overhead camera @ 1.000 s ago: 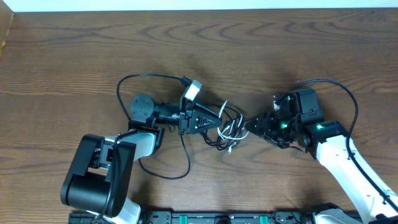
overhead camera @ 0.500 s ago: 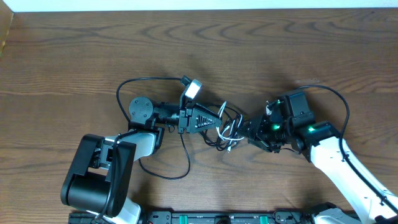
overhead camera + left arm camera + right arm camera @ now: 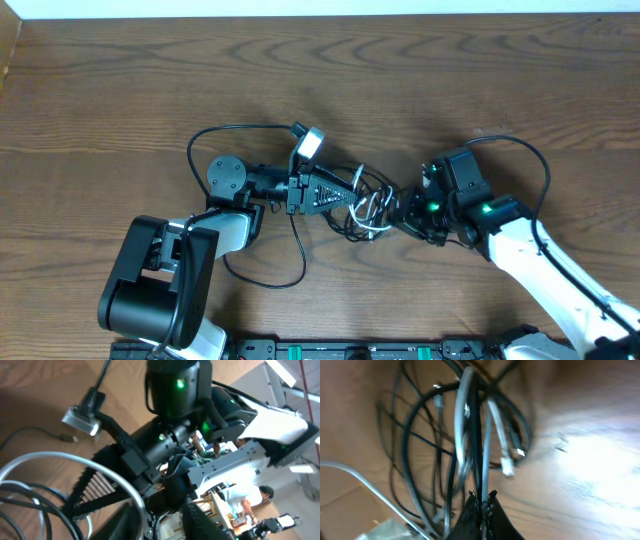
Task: Untangle cables
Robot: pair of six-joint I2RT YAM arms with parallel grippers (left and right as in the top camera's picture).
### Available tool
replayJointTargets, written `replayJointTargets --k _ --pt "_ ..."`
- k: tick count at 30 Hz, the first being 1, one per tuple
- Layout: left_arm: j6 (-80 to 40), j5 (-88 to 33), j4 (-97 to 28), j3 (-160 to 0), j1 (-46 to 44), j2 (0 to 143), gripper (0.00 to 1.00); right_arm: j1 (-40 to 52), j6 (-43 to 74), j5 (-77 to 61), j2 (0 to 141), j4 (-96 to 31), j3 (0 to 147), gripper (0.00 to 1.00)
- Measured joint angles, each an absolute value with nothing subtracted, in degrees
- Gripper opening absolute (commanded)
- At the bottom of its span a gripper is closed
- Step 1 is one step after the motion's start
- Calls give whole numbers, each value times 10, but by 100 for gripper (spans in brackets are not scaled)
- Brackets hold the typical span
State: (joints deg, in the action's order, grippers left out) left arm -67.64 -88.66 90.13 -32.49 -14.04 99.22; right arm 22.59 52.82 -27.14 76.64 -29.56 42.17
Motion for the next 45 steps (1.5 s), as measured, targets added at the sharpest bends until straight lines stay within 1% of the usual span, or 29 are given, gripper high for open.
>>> replayJointTargets --k 1,2,4,7,8,10,12,13,16,20,23,27,33,36,38,41,45 --pt "-677 -887 901 -325 -140 992 39 220 519 -269 753 -312 421 1" --pt "-677 -886 901 -325 -140 992 42 213 510 -264 735 -326 421 1" --pt "-675 -886 902 -325 -140 992 52 194 489 -256 680 -352 420 1" --pt "-675 -887 903 -325 -140 992 70 164 463 -250 587 -385 420 1" --pt "-674 -887 903 -325 -140 992 75 154 457 -249 556 -402 420 1" --pt "-676 -887 902 -325 -140 992 81 132 444 -242 495 -441 420 1" --pt "-676 -886 902 -325 -140 992 84 121 431 -234 452 -472 420 1" --pt "-675 -887 902 -325 -140 992 84 115 419 -228 421 -489 420 1" --pt "-677 -886 902 -325 -140 992 85 113 394 -223 384 -499 420 1" --pt "-677 -886 902 -325 -140 992 85 113 343 -224 350 -488 420 1" --pt "-676 -886 902 -325 -140 992 85 113 309 -233 348 -451 420 1" --pt "-675 -886 902 -325 -140 992 86 112 262 -270 365 -347 419 1" --pt "-666 -886 902 -325 -140 992 86 116 240 -306 449 -138 420 1" --pt "-661 -886 902 -325 -140 992 86 130 242 -311 520 -64 422 1" --pt "-660 -886 902 -325 -140 992 86 141 249 -302 572 -69 422 1" --pt "-660 -886 902 -325 -140 992 86 148 261 -285 650 -109 422 1" --pt "-659 -887 901 -325 -140 992 86 149 270 -276 713 -131 420 3"
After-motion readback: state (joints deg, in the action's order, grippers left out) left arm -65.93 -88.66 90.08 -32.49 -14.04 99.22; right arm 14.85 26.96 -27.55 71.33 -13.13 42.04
